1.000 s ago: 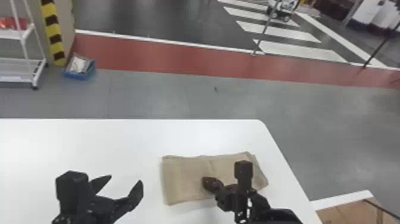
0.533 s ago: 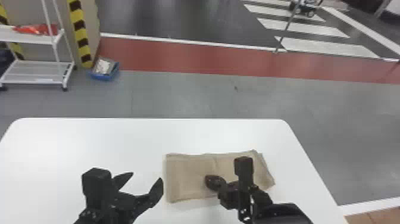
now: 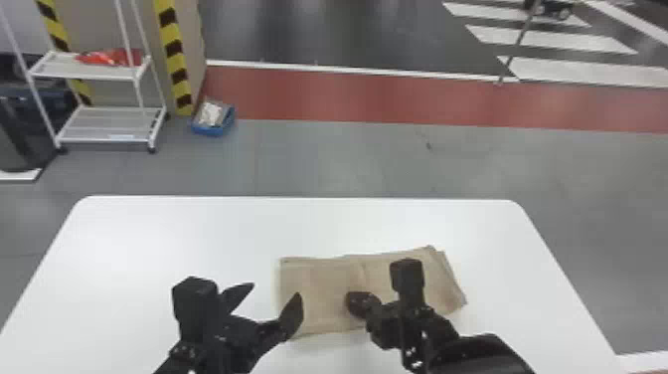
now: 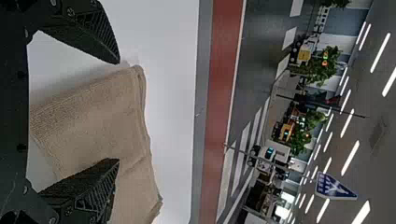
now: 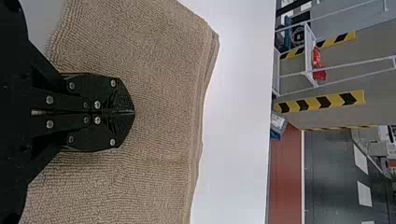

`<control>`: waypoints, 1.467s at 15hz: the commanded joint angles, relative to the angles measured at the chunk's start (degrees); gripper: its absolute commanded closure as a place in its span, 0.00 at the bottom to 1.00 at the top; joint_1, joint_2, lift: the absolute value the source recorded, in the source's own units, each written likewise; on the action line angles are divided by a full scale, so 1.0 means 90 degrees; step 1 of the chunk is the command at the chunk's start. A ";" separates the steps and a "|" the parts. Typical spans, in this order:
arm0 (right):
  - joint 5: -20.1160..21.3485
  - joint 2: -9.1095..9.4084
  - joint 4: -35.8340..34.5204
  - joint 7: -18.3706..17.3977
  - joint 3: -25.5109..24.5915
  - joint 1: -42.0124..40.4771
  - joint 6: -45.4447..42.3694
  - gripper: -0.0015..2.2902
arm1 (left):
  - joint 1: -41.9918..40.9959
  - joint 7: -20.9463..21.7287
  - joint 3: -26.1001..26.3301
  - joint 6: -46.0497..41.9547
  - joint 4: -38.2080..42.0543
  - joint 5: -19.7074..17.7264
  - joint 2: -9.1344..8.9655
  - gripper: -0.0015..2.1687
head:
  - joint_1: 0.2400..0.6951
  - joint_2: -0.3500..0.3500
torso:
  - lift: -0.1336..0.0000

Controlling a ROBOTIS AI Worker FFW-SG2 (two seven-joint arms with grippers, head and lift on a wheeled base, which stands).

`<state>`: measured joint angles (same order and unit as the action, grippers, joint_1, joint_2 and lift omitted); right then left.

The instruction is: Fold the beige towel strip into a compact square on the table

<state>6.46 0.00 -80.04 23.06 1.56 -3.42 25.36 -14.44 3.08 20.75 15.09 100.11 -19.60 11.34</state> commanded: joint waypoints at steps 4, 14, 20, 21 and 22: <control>-0.0288 0.0006 -0.0970 -0.0063 -0.0104 -0.0528 0.0050 0.91 | -0.0046 0.0019 -0.0040 -0.0118 0.0000 0.0000 0.0029 0.07 | 1.00 0.35 | 1.00; -0.0767 -0.0400 -0.1117 0.0689 -0.2849 -0.0284 -0.0029 0.16 | 0.0579 -0.0030 0.0859 -0.1446 -0.1250 0.0459 -0.0156 0.07 | 1.00 0.08 | 1.00; -0.0815 -0.0654 -0.0189 0.0914 -0.3532 -0.0098 -0.0400 0.02 | 0.1204 -0.0147 0.1659 -0.2247 -0.2676 0.0947 -0.0703 0.15 | 1.00 0.00 | 1.00; -0.0845 -0.0654 -0.0170 0.0914 -0.3542 -0.0098 -0.0458 0.02 | 0.1224 -0.0138 0.1679 -0.2306 -0.2783 0.1064 -0.0791 0.15 | 1.00 0.00 | 1.00; -0.0903 -0.0654 -0.0170 0.0914 -0.3571 -0.0089 -0.0458 0.02 | 0.1302 -0.0167 0.1708 -0.2403 -0.2949 0.1143 -0.0869 0.15 | 1.00 0.00 | 1.00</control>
<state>-1.14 -5.91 -81.85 31.29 -30.22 -4.32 21.69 -3.49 1.70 35.76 -5.50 75.57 -10.42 4.62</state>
